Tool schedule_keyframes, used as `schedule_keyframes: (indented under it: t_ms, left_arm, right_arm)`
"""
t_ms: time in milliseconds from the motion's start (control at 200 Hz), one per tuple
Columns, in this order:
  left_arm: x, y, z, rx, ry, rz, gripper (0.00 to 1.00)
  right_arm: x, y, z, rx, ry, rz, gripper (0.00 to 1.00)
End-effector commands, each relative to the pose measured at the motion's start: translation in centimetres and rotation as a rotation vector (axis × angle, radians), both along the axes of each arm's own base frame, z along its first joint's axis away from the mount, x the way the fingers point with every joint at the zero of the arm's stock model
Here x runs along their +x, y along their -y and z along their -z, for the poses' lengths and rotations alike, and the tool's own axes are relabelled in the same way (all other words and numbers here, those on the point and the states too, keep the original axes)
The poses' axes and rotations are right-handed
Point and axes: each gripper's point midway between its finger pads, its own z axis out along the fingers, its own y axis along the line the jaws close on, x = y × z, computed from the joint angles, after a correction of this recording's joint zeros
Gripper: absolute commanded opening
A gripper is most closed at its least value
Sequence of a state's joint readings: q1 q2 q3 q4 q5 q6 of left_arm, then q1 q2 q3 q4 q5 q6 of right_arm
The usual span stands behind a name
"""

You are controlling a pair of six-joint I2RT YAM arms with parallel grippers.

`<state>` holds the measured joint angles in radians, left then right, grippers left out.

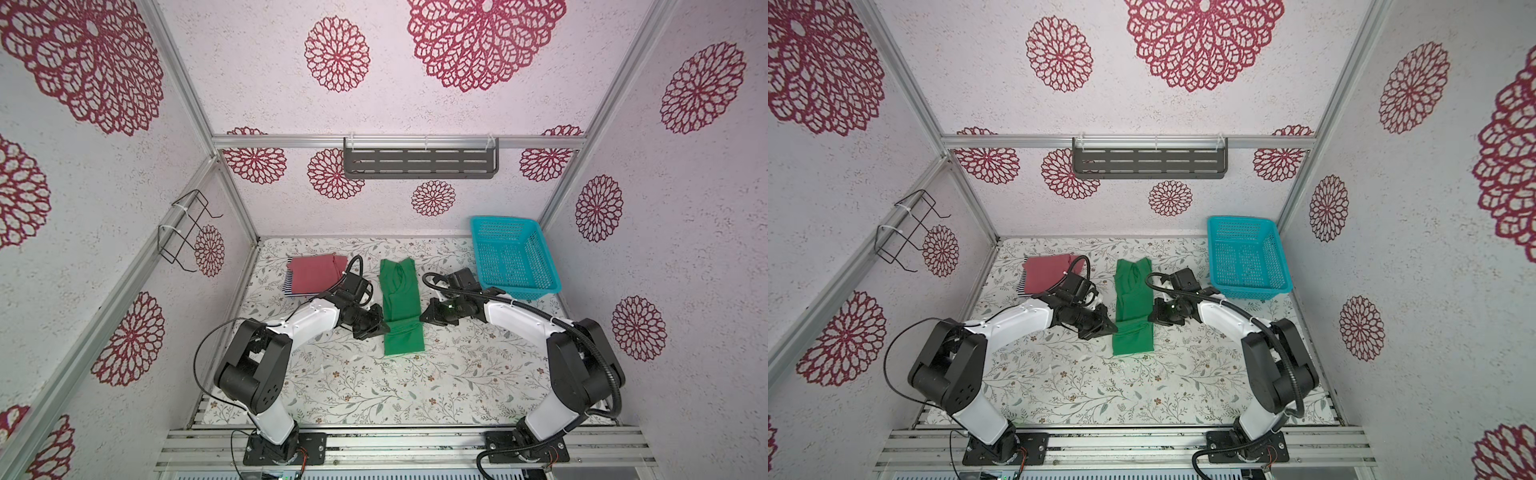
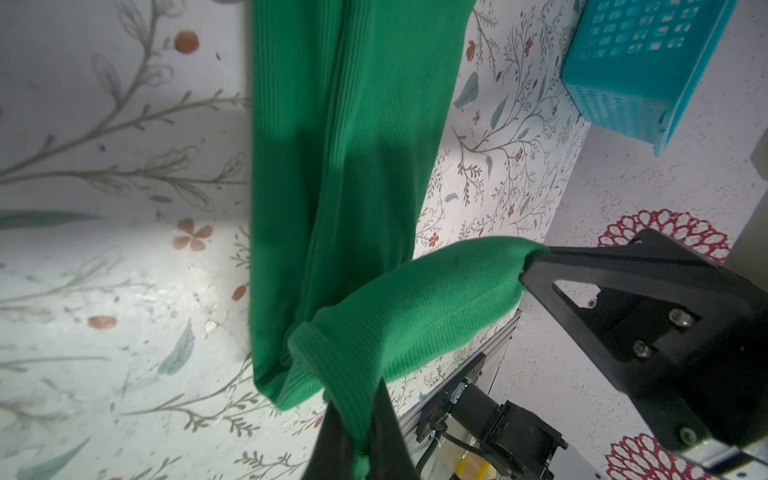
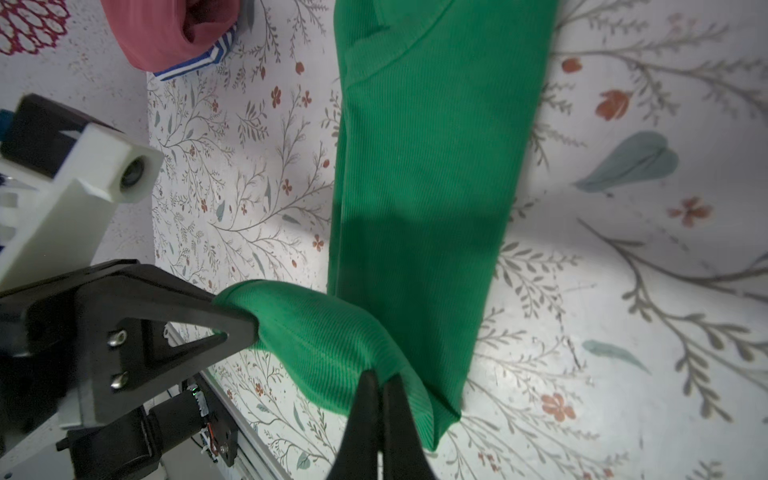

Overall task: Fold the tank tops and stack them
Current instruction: 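Lift the near end with both grippers and fold it away over the strip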

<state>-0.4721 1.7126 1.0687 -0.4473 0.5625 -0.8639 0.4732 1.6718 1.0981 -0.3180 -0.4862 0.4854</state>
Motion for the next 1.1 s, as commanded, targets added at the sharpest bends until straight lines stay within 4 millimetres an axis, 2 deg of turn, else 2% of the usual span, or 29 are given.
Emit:
schedule_keyframes:
  t_ms: [0,165,410,475,495,540,595,656,731,776,826,871,921,961,971,981,1051,1096]
  left_arm:
    - [1.6,-0.1,0.0,-0.012,0.027,0.015,0.0]
    - [3.8,0.1,0.4,-0.014,0.033,0.019,0.0]
    - [6.4,0.4,1.6,-0.023,0.033,0.015,0.0]
    - [7.6,0.2,1.1,-0.027,0.059,0.007,0.0]
    - [7.9,0.1,2.4,-0.015,0.037,0.004,0.0]
    - [9.0,0.0,2.4,-0.022,0.053,-0.005,0.08]
    - [10.7,-0.1,2.2,-0.036,0.084,-0.017,0.25]
    - [13.0,-0.5,1.6,-0.04,0.135,-0.027,0.39]
    - [16.0,-1.7,0.3,-0.022,0.199,-0.066,0.42]
    - [17.5,-2.4,-1.1,-0.013,0.237,-0.096,0.44]
    - [18.3,-3.1,-3.1,0.012,0.288,-0.112,0.45]
    - [18.5,-3.8,-4.8,0.041,0.33,-0.13,0.46]
    - [18.3,-4.6,-5.8,0.079,0.363,-0.155,0.46]
    - [17.6,-5.0,-5.3,0.1,0.354,-0.162,0.46]
    - [17.4,-5.0,-6.6,0.093,0.376,-0.165,0.46]
    - [17.1,-5.1,-6.8,0.094,0.38,-0.167,0.46]
    - [15.1,-4.7,-5.6,0.112,0.356,-0.16,0.46]
    - [13.5,-3.6,-4.6,0.122,0.339,-0.136,0.46]
  right_arm:
    - [1.7,-0.1,-1.0,0.002,0.05,-0.03,0.0]
    - [3.3,-0.3,-0.7,0.006,0.051,-0.024,0.0]
    - [5.1,0.1,0.8,-0.011,0.036,-0.018,0.0]
    - [6.0,0.1,1.0,-0.008,0.04,-0.017,0.0]
    - [6.3,0.1,1.1,-0.008,0.043,-0.016,0.0]
    - [7.1,0.1,1.2,-0.008,0.049,-0.017,0.0]
    - [8.3,0.0,1.1,-0.003,0.072,-0.016,0.0]
    - [10.2,0.0,0.9,0.005,0.118,-0.014,0.17]
    - [13.1,0.0,-0.1,0.0,0.194,-0.015,0.4]
    - [14.5,-0.3,-1.7,0.007,0.252,-0.03,0.48]
    - [15.2,-0.1,-3.5,0.004,0.297,-0.032,0.51]
    - [15.2,0.2,-5.0,-0.005,0.333,-0.038,0.52]
    - [14.8,1.2,-5.9,-0.047,0.36,-0.027,0.52]
    - [14.2,2.0,-6.0,-0.084,0.365,-0.017,0.52]
    - [13.9,2.2,-6.0,-0.091,0.365,-0.015,0.52]
    - [13.7,2.5,-6.1,-0.096,0.366,-0.011,0.52]
    - [11.6,2.9,-5.5,-0.091,0.345,0.005,0.52]
    - [10.0,2.4,-5.3,-0.056,0.338,0.007,0.5]
